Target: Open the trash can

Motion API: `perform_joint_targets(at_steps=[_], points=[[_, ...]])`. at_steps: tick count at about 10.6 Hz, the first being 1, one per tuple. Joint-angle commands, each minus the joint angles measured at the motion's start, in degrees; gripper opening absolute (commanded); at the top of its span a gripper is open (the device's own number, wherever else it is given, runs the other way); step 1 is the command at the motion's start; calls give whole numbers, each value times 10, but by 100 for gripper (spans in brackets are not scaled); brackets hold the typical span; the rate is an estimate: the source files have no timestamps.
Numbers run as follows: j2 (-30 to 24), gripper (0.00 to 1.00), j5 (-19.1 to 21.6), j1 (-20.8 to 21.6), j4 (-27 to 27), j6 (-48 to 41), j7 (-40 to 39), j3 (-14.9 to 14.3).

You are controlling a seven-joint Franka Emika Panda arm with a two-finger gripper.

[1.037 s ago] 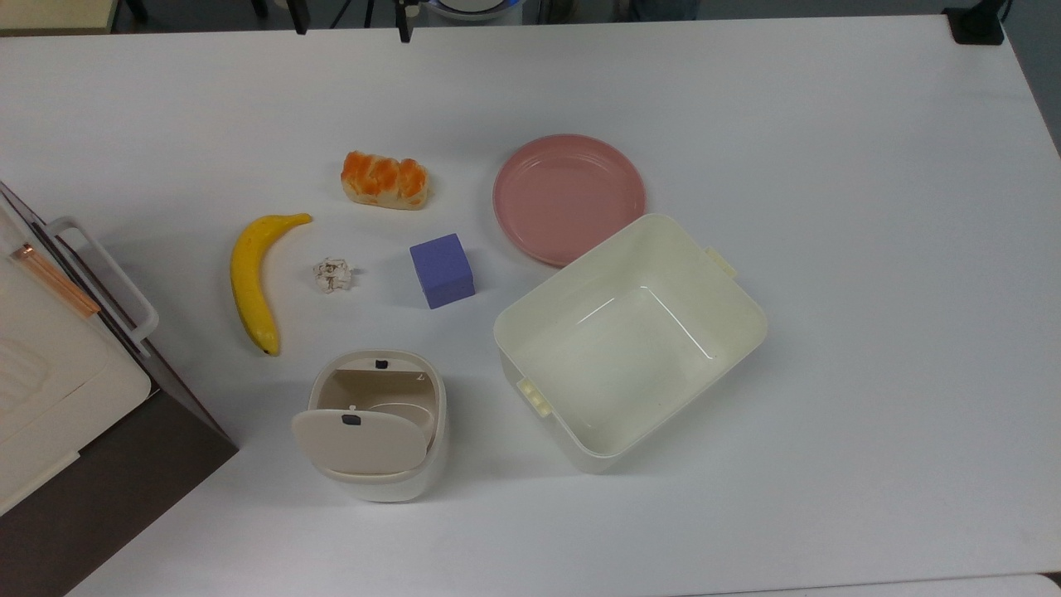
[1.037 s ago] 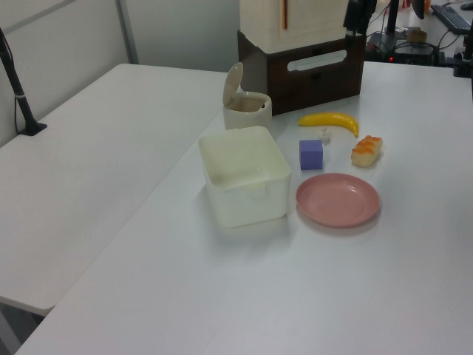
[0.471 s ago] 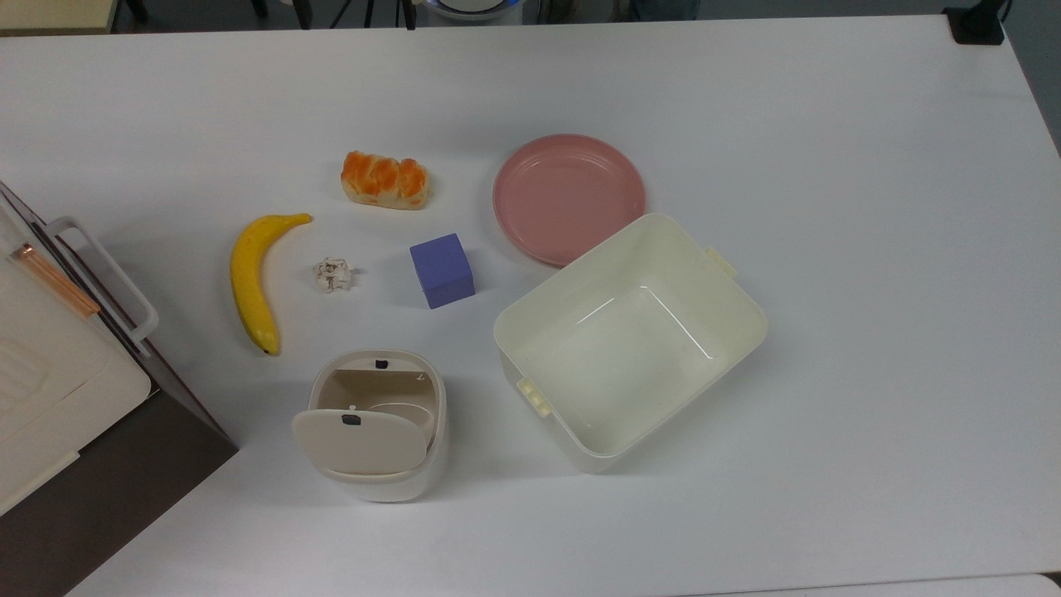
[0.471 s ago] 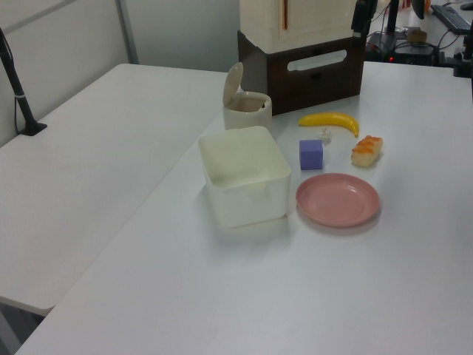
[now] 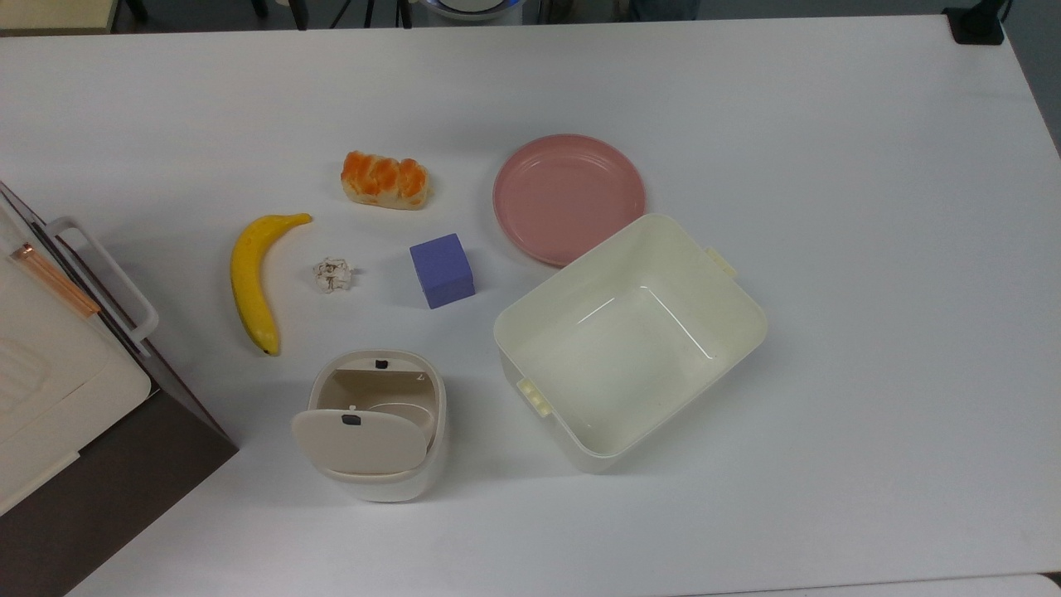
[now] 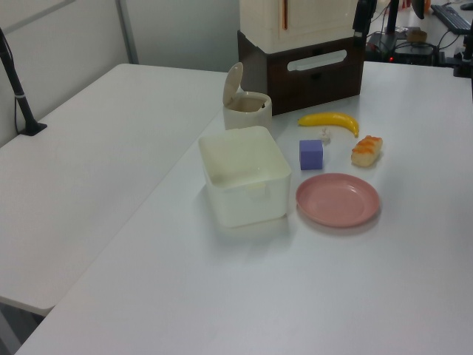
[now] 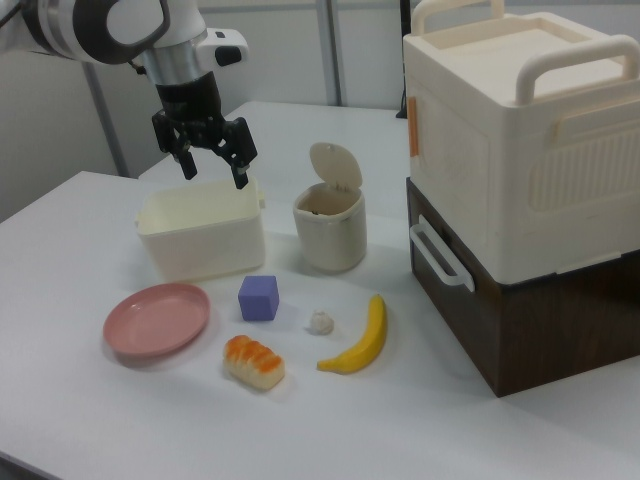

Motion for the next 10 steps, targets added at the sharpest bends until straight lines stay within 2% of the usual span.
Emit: perform_joint_targets(at_steps=[1,5,10], points=[[-17,100,9,8,11,-43,-13,-6],[-17,100,36,6,49,-89,1,-8],[-15,100,50,2,49,-82,4,-12]])
